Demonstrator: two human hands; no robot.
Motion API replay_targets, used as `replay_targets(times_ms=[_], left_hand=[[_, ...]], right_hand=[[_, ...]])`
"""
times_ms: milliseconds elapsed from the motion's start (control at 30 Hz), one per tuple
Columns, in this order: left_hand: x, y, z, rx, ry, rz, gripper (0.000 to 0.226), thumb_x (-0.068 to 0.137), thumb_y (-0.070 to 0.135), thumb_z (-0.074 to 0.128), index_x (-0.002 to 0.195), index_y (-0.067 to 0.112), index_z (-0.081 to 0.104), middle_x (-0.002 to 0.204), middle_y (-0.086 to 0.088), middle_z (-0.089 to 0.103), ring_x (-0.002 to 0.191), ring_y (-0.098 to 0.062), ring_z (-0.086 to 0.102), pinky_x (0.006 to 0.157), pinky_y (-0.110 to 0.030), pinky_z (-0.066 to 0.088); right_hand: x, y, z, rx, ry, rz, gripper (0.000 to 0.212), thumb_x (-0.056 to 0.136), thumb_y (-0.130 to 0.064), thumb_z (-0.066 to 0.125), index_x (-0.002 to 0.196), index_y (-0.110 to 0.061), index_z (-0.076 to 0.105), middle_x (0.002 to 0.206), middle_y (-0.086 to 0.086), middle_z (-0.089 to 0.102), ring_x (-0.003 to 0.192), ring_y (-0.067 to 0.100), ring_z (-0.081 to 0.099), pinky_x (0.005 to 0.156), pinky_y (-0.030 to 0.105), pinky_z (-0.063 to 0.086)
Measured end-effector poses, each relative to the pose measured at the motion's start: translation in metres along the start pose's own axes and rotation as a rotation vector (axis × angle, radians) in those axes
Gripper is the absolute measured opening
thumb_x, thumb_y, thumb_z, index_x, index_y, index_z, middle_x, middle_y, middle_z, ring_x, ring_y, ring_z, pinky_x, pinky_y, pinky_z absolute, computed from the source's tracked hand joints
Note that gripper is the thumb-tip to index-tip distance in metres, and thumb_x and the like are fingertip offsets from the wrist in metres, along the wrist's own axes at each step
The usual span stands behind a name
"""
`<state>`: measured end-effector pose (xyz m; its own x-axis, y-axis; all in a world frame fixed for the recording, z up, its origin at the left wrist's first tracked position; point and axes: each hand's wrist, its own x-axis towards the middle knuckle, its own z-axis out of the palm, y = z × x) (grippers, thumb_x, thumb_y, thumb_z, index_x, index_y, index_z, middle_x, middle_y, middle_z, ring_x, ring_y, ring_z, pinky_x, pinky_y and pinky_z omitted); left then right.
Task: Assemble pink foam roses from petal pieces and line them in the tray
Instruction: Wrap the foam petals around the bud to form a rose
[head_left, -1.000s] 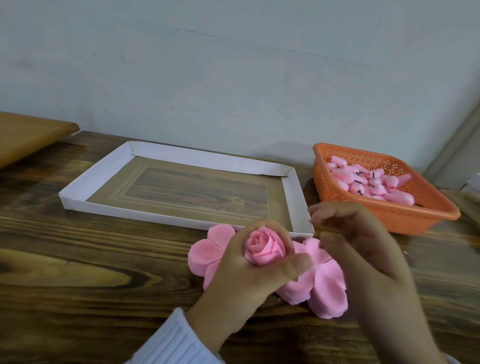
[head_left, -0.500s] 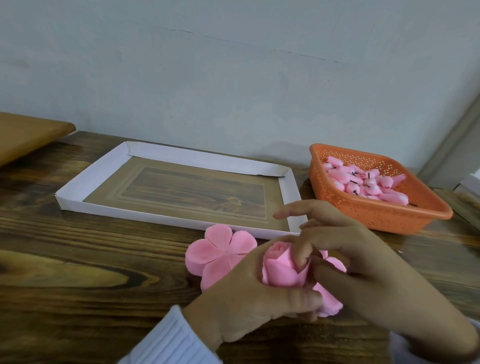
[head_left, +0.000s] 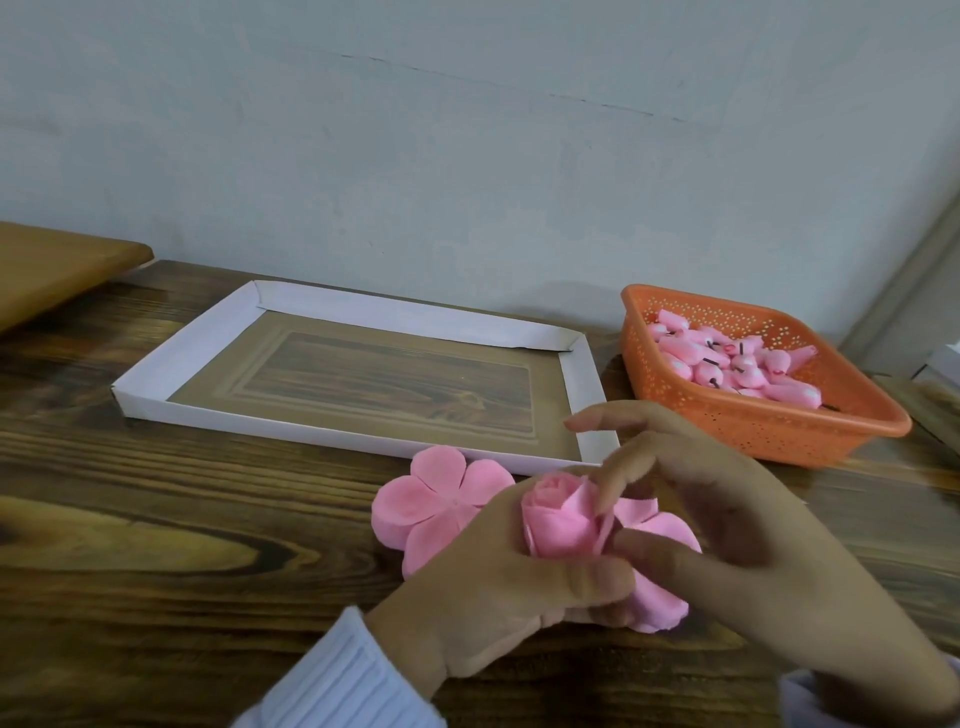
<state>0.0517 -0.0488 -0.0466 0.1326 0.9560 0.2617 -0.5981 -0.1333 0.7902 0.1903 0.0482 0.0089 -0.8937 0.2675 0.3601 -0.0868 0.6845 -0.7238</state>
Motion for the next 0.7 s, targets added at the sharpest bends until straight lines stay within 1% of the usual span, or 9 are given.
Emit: replay_targets(times_ms=[100, 167, 200, 300, 400, 467, 533, 633, 700], left_hand=[[0.001, -0.002, 0.0, 0.232, 0.098, 0.088, 0.039, 0.072, 0.007, 0.077, 0.105, 0.028, 0.068, 0.084, 0.009, 0.07, 0.079, -0.008, 0.067, 0.072, -0.025, 0.054], [0.001, -0.004, 0.0, 0.447, 0.276, 0.164, 0.037, 0.068, 0.015, 0.076, 0.099, 0.034, 0.069, 0.083, 0.009, 0.07, 0.08, -0.011, 0.067, 0.072, -0.03, 0.056], [0.0, -0.005, 0.0, 0.531, 0.343, 0.209, 0.035, 0.067, 0.018, 0.076, 0.096, 0.035, 0.068, 0.083, 0.009, 0.07, 0.08, -0.011, 0.068, 0.071, -0.028, 0.056], [0.0, -0.005, 0.0, 0.62, 0.429, 0.293, 0.026, 0.067, 0.017, 0.076, 0.09, 0.026, 0.068, 0.083, 0.0, 0.072, 0.081, -0.011, 0.07, 0.068, -0.023, 0.056], [0.001, -0.005, 0.001, 0.593, 0.451, 0.262, 0.031, 0.065, 0.005, 0.076, 0.088, 0.023, 0.065, 0.079, -0.013, 0.069, 0.072, -0.018, 0.068, 0.064, -0.029, 0.058], [0.002, -0.005, 0.001, 0.571, 0.438, 0.243, 0.042, 0.066, -0.005, 0.076, 0.087, 0.031, 0.067, 0.085, -0.004, 0.07, 0.078, -0.014, 0.069, 0.064, -0.025, 0.058], [0.002, -0.005, 0.002, 0.573, 0.393, 0.243, 0.059, 0.07, -0.012, 0.072, 0.086, 0.045, 0.067, 0.088, 0.01, 0.071, 0.086, -0.001, 0.067, 0.067, -0.013, 0.053], [0.003, -0.002, 0.006, 0.678, 0.351, 0.216, 0.068, 0.068, 0.003, 0.064, 0.083, 0.069, 0.056, 0.087, 0.039, 0.064, 0.087, 0.017, 0.059, 0.072, -0.002, 0.045], [0.002, -0.002, 0.008, 0.683, 0.308, 0.196, 0.071, 0.068, 0.005, 0.058, 0.085, 0.073, 0.052, 0.089, 0.043, 0.061, 0.088, 0.02, 0.058, 0.073, -0.001, 0.043]], right_hand=[[-0.003, 0.004, 0.008, 0.037, 0.139, 0.072, 0.025, 0.078, -0.034, 0.063, 0.103, -0.034, 0.059, 0.129, -0.011, 0.057, 0.118, 0.015, 0.058, 0.092, 0.038, 0.049], [-0.003, 0.008, 0.019, 0.132, 0.3, 0.131, 0.024, 0.079, -0.03, 0.065, 0.102, -0.035, 0.059, 0.121, -0.012, 0.061, 0.108, 0.013, 0.063, 0.088, 0.052, 0.052], [-0.004, 0.01, 0.025, 0.181, 0.379, 0.143, 0.022, 0.08, -0.023, 0.064, 0.099, -0.034, 0.06, 0.115, -0.01, 0.063, 0.106, 0.011, 0.064, 0.085, 0.052, 0.054], [-0.006, 0.011, 0.035, 0.233, 0.432, 0.068, 0.024, 0.081, -0.013, 0.062, 0.096, -0.031, 0.063, 0.106, -0.007, 0.066, 0.099, 0.009, 0.065, 0.085, 0.026, 0.052], [-0.007, 0.004, 0.036, 0.088, 0.333, -0.022, 0.016, 0.081, -0.026, 0.064, 0.095, -0.033, 0.065, 0.115, -0.01, 0.061, 0.118, 0.014, 0.057, 0.094, 0.024, 0.046], [-0.007, 0.001, 0.035, -0.07, 0.311, -0.037, 0.012, 0.079, -0.034, 0.063, 0.091, -0.034, 0.066, 0.123, -0.01, 0.057, 0.127, 0.014, 0.051, 0.096, 0.022, 0.045], [-0.007, -0.003, 0.035, -0.227, 0.294, -0.048, 0.012, 0.078, -0.04, 0.064, 0.09, -0.037, 0.063, 0.129, -0.011, 0.052, 0.127, 0.011, 0.05, 0.094, 0.021, 0.046], [-0.006, -0.005, 0.034, -0.336, 0.268, -0.069, 0.014, 0.076, -0.043, 0.066, 0.084, -0.035, 0.058, 0.132, -0.02, 0.046, 0.128, 0.011, 0.048, 0.091, 0.027, 0.048], [-0.006, -0.006, 0.033, -0.355, 0.245, -0.084, 0.017, 0.074, -0.044, 0.066, 0.08, -0.033, 0.053, 0.132, -0.022, 0.045, 0.129, 0.012, 0.045, 0.092, 0.027, 0.045]])
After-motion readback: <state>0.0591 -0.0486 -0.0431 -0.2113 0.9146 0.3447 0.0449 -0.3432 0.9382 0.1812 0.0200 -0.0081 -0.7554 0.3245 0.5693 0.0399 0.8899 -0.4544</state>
